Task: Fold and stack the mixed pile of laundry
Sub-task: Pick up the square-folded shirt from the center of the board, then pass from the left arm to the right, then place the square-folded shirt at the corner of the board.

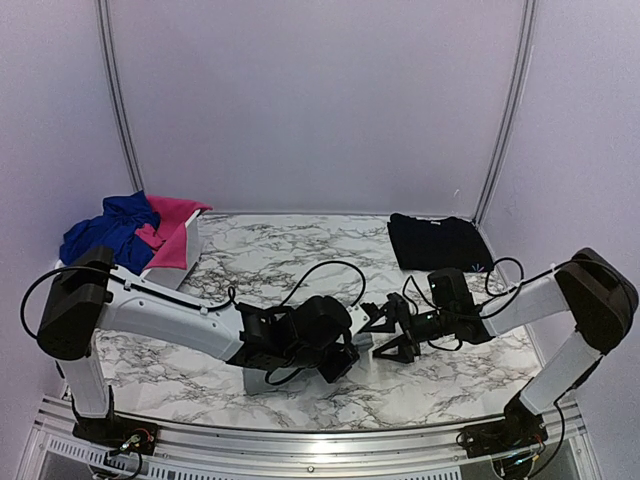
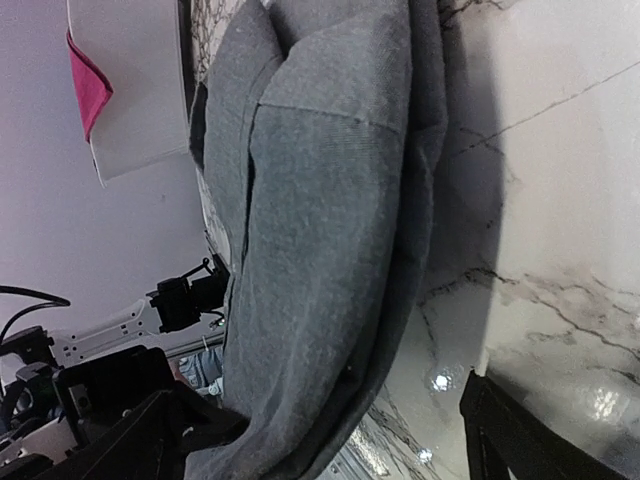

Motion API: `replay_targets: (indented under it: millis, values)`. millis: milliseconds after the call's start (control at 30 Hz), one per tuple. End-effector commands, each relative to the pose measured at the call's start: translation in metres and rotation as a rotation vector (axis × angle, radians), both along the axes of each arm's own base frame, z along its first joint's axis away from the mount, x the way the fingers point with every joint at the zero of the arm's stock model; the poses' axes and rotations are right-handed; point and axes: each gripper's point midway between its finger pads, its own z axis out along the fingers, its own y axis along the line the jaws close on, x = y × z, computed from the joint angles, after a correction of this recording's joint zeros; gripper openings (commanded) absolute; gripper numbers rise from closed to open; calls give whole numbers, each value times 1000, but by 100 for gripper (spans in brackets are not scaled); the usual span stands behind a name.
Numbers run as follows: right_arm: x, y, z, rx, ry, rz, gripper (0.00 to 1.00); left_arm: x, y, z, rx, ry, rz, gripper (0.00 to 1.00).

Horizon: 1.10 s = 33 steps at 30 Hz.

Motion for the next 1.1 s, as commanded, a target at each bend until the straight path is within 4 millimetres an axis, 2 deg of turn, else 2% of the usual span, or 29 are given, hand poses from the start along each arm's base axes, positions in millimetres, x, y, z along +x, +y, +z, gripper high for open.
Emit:
replay_targets:
  millis: [0, 167, 267, 367, 433, 500, 533, 733, 767, 867, 967, 1000, 1067]
  values:
    - [21, 23, 8, 40, 3, -74, 88, 2, -5, 30, -97, -13, 11, 0]
    - [26, 38, -3, 31, 37, -89, 72, -2, -7, 29, -110, 2, -5, 1]
    - [30, 41, -12, 19, 46, -94, 55, -6, -10, 27, -98, 5, -30, 2]
    - [31, 44, -18, 20, 63, -85, 32, -5, -7, 25, -81, -4, -23, 3]
    - [32, 46, -20, 18, 70, -70, 18, -3, -4, 28, -81, -12, -10, 10]
    - [34, 48, -20, 2, 59, -56, 5, 0, 0, 32, -87, -23, 15, 24]
    - [34, 48, -21, -13, 50, -46, 0, 2, 2, 35, -93, -29, 32, 34]
    - [45, 46, -19, -154, -61, 45, 0, 14, 27, 53, -134, -40, 166, 93]
    - [49, 43, -18, -181, -83, 60, 0, 15, 32, 55, -137, -39, 187, 98]
    - [56, 31, -20, -293, -139, 118, 0, 21, 50, 61, -142, -38, 256, 99]
    - [73, 13, -20, -436, -219, 180, 0, 23, 65, 64, -149, -36, 307, 99]
    - [82, 7, -17, -481, -254, 189, 0, 24, 70, 68, -162, -35, 328, 99]
    - [105, -3, -5, -553, -328, 202, 0, 22, 84, 62, -145, -24, 363, 99]
